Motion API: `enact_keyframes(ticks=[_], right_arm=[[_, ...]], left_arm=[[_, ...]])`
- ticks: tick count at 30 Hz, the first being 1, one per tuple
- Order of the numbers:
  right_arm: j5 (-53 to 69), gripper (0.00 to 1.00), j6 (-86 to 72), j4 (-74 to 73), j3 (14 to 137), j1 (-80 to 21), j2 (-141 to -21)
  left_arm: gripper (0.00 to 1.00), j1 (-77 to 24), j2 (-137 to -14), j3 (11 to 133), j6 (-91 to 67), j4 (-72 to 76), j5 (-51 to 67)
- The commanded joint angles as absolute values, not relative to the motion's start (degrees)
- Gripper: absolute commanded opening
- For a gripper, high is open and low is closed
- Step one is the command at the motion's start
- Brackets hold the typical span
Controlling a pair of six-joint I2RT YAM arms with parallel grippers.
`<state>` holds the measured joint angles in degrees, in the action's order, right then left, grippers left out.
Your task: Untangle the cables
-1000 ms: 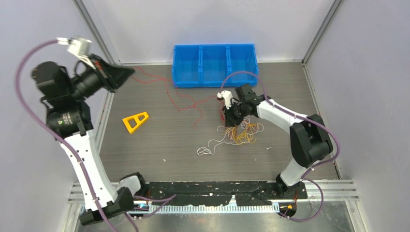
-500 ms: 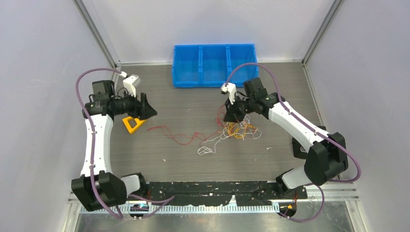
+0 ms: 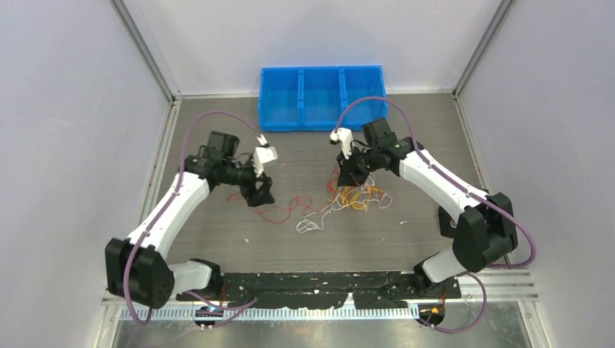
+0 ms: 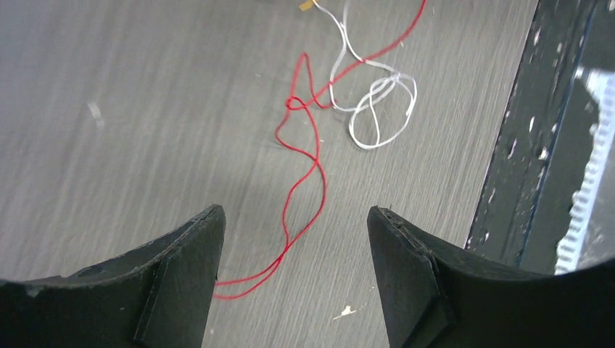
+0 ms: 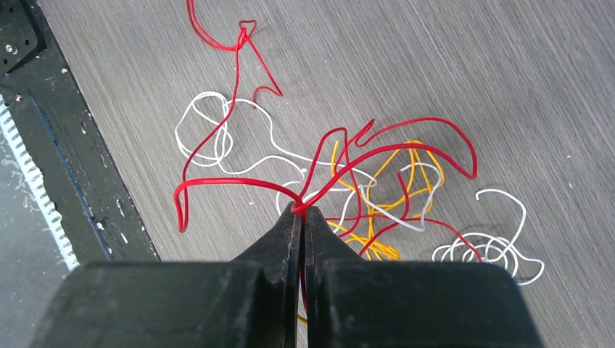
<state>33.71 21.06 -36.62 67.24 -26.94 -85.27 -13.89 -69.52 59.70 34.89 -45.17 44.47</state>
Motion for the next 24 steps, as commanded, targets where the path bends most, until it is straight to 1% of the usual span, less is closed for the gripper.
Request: enact_keyframes(ticks=[1, 6, 8, 12, 17, 20, 24], right_arm=[[32.7, 0.06, 22.0, -36.7, 66.8, -27.1, -85.7], [31.9, 0.08, 21.8, -36.7, 66.5, -26.3, -87.3], [31.9, 0.09, 21.6, -36.7, 66.6, -25.7, -87.9], [33.5, 0.09, 20.6, -36.5, 66.9, -25.1, -88.7], [36.0, 0.1, 18.9, -35.7, 66.9, -25.0, -88.8], [36.0, 0.1, 18.3, -35.4, 67.0, -25.0, -89.0], [34.9, 0.11, 18.3, -35.1, 66.6, -24.8, -89.5]], left_arm=[[0.74, -21.7, -74.5, 56.7, 41.4, -39.0, 36.8], [0.75, -29.3, -80.9, 55.5, 44.0, -33.3, 28.7], [0.76, -31.5, -83.1, 55.3, 42.4, -29.9, 25.0], [0.82, -33.8, -83.9, 55.8, 40.2, -23.6, 27.2], [0.84, -37.8, -86.5, 56.6, 46.4, -20.0, 25.1], [0.82, -40.2, -90.9, 60.5, 49.4, -23.3, 22.3], [0.76, -41.1, -95.4, 64.5, 51.4, -27.0, 19.8]])
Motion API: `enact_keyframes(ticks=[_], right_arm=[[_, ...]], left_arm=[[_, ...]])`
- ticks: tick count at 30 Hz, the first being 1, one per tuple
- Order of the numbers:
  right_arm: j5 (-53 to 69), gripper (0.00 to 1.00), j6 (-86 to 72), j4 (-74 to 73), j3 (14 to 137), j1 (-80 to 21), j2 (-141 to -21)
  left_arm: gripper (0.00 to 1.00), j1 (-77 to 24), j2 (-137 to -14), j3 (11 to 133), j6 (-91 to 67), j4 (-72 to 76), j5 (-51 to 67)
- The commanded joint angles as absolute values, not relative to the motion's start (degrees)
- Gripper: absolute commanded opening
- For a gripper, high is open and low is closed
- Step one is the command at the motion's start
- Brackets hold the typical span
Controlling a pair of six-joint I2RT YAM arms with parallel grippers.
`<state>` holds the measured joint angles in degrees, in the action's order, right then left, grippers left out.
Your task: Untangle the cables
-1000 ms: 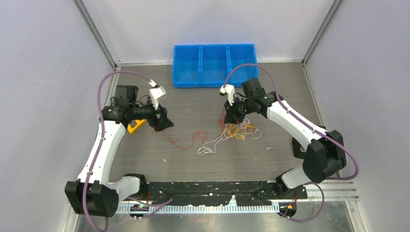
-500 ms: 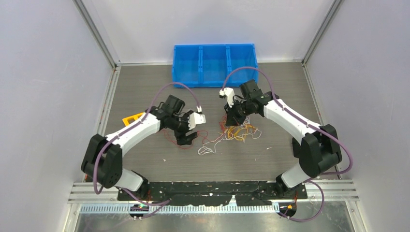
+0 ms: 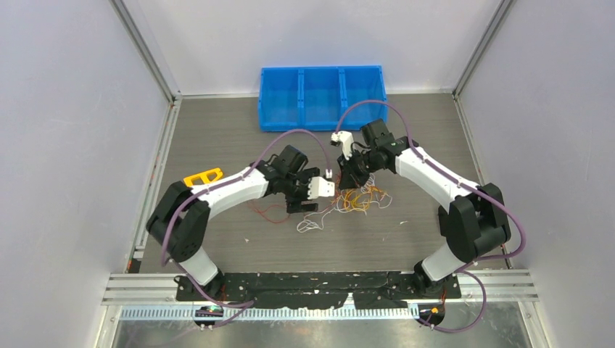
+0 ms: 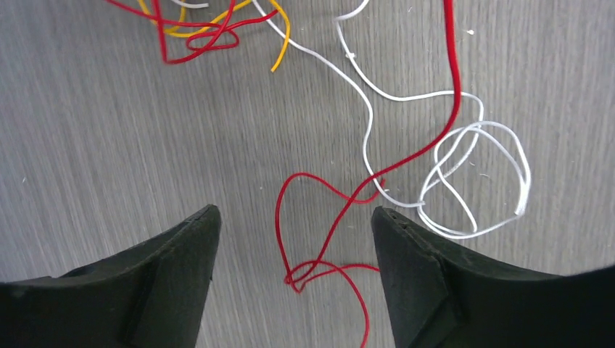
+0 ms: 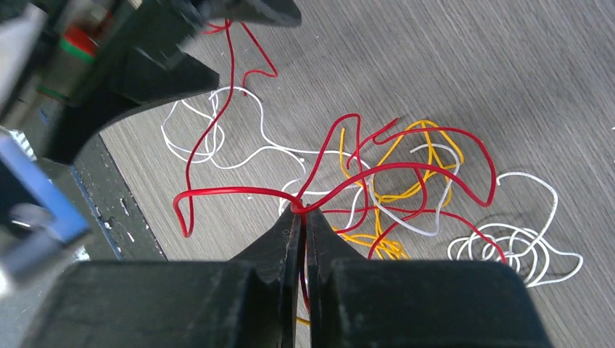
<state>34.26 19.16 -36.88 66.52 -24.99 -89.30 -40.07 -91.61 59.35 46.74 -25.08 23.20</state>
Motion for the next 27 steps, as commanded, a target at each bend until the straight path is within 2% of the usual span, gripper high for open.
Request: enact_keyframes(ticks=[1, 3, 6, 8, 9, 16, 23, 27], right_arm=[[34.6, 0.11, 18.3, -35.1, 66.5, -24.6, -89.6], [34.2, 0.13, 18.3, -34.8, 66.3, -24.3, -89.9], [33.7, 0.17, 18.3, -34.4, 66.2, -23.9, -90.6], [32.6, 0.19, 18.8, -34.2, 66.1, -23.2, -91.3], [32.2, 0.21, 19.5, -34.2, 66.0, -23.1, -91.7], [25.0, 0.3, 22.8, -34.2, 64.1, -22.2, -94.9], [18.0, 0.32, 25.9, -34.1, 61.8, -21.9, -98.8], [15.2, 0.35, 27.0, -34.7, 61.2, -21.3, -100.4]], left_arm=[[0.72, -41.1, -96.1, 65.5, 52.1, -28.2, 19.2], [0.62, -41.1, -96.9, 66.2, 54.1, -30.6, 17.9], [0.39, -41.1, -95.3, 64.1, 58.8, -34.2, 15.7], [0.11, -40.8, -92.0, 61.9, 60.0, -35.1, 14.6], [0.0, -40.3, -89.7, 61.0, 59.9, -35.4, 14.7], [0.0, -29.0, -69.7, 65.4, 53.8, -44.8, 26.6], [0.0, -15.1, -61.0, 75.5, 49.3, -48.1, 34.5], [0.0, -10.3, -58.7, 81.4, 41.0, -43.6, 36.1]])
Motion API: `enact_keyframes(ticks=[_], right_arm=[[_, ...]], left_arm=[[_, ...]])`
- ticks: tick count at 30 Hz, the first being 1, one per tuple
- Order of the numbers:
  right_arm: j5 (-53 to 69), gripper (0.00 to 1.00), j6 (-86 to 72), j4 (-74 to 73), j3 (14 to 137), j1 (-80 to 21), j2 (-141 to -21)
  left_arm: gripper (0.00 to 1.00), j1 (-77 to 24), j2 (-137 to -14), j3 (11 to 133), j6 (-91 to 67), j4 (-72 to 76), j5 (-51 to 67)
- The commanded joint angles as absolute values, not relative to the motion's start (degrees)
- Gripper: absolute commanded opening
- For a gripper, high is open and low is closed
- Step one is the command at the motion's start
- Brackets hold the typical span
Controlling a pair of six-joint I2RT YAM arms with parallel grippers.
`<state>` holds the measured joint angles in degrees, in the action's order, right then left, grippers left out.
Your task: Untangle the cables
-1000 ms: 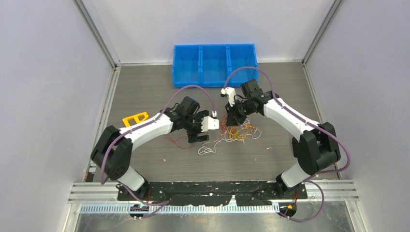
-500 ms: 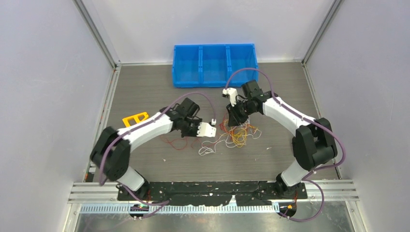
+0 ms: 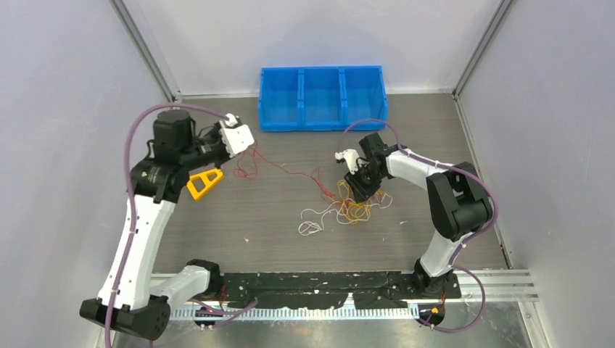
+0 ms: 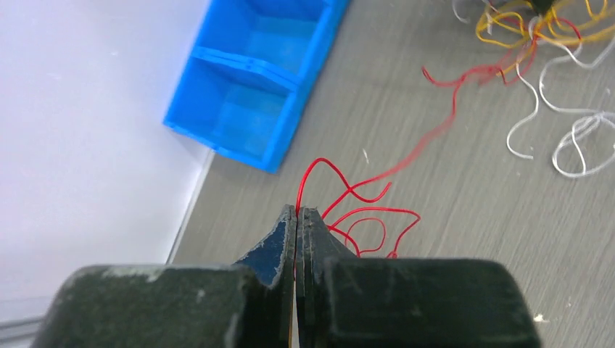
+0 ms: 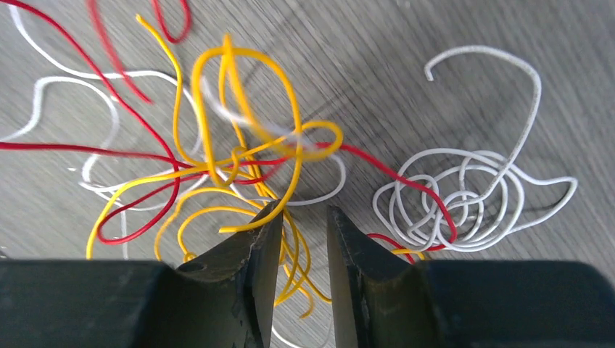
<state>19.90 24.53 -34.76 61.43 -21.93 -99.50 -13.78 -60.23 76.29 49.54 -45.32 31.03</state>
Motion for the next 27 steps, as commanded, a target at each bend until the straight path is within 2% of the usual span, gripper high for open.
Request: enact_keyframes(ticks=[1, 9, 13, 21, 27], right_arm=[[14.8, 0.36, 27.4, -34.9, 61.3, -21.2, -100.8], [13.7, 0.39, 29.2, -37.0, 61.1, -19.7, -100.9], [14.1, 0.4, 29.4, -37.4, 60.9, -19.5, -100.1], [13.8, 0.43, 30.7, -38.2, 59.8, -19.5, -99.0], [12.9, 0.43, 31.3, -38.1, 59.0, -19.5, -98.8]], left_arm=[[0.0, -9.4, -58.3, 82.2, 39.5, -42.1, 36.5], [0.0, -5.1, -58.4, 92.4, 24.7, -34.1, 39.7], [0.0, -4.9, -58.5, 94.7, 19.6, -28.9, 37.4], [0.0, -1.6, -62.0, 103.8, 3.8, -18.2, 26.2], [0.0, -1.2, -65.4, 113.0, -1.2, -19.4, 20.3]])
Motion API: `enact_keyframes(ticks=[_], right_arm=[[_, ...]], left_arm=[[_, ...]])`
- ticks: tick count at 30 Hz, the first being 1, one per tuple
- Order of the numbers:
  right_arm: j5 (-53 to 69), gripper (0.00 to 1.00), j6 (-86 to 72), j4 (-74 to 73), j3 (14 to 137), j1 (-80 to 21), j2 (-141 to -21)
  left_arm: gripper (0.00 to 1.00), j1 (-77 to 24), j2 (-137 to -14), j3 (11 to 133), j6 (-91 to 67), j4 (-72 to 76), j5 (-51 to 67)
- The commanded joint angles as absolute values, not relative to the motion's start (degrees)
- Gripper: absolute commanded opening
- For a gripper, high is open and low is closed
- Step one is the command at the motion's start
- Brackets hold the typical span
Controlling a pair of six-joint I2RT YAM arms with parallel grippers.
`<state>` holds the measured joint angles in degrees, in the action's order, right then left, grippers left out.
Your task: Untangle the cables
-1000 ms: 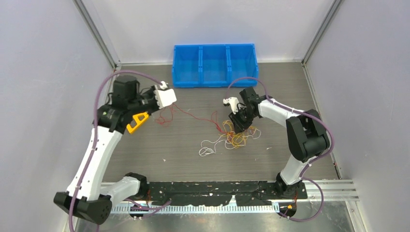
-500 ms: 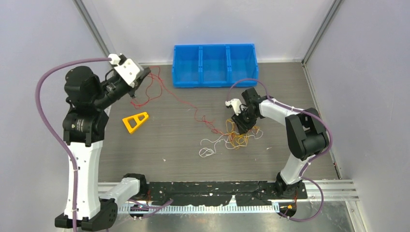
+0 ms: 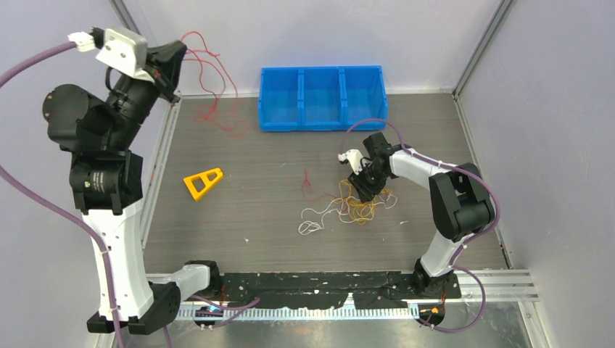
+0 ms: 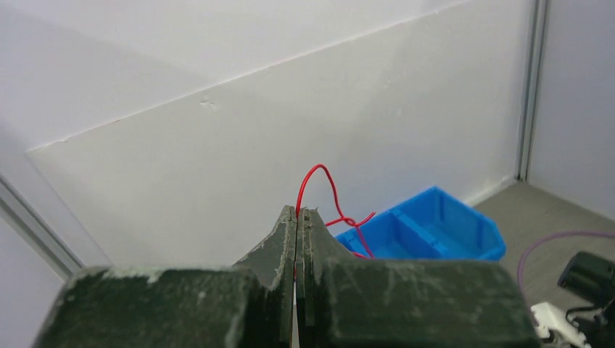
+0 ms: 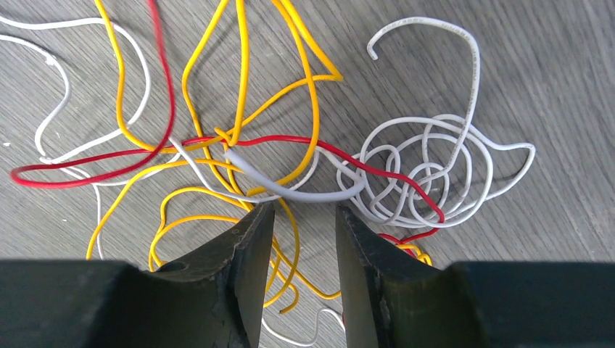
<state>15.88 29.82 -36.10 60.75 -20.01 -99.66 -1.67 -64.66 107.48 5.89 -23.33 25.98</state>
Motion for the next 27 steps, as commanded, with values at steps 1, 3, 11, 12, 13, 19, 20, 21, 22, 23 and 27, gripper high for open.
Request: enact_keyframes(ticks=[1, 3, 11, 12, 13, 19, 20, 21, 22, 23, 27], right_arm=[[12.9, 0.43, 31.4, -38.1, 58.9, -19.5, -98.7], [13.4, 0.43, 31.3, -38.1, 59.0, -19.5, -98.6], [26.1, 0.54, 29.1, -42.2, 63.5, -19.4, -93.4], [27.1, 0.59, 28.7, -43.2, 64.1, -19.4, -92.1], [29.1, 0.61, 28.6, -43.7, 65.5, -19.4, -91.5], [33.8, 0.79, 27.5, -46.5, 71.0, -19.5, -86.0], [33.8, 0.82, 27.3, -47.1, 71.5, -19.4, -85.2], [33.7, 0.84, 27.2, -47.4, 72.6, -19.4, -84.8], [33.4, 0.89, 27.1, -48.3, 73.0, -19.3, -84.0], [33.2, 0.92, 27.1, -49.3, 73.8, -19.1, -83.6], [31.5, 0.95, 28.0, -52.7, 74.8, -17.7, -81.1]], left_arm=[[0.0, -1.2, -65.6, 113.5, -2.2, -19.8, 19.8], [0.0, -1.2, -65.6, 113.1, -3.5, -21.5, 24.3], [0.0, -1.3, -59.6, 91.5, -5.3, -22.0, 30.8], [0.0, -1.3, -59.1, 89.1, -4.5, -21.9, 30.9], [0.0, -1.3, -58.4, 86.8, -4.2, -21.6, 31.4], [0.0, -1.7, -57.9, 80.0, -7.2, -21.2, 38.7], [0.0, -2.1, -57.8, 79.6, -7.2, -21.4, 39.1], [0.0, -2.5, -57.7, 79.4, -7.1, -22.0, 39.1], [0.0, -2.8, -57.6, 79.5, -7.0, -22.6, 39.0], [0.0, -3.1, -57.5, 79.7, -7.0, -23.2, 38.8], [0.0, -4.0, -56.3, 80.1, -8.0, -25.2, 35.2]])
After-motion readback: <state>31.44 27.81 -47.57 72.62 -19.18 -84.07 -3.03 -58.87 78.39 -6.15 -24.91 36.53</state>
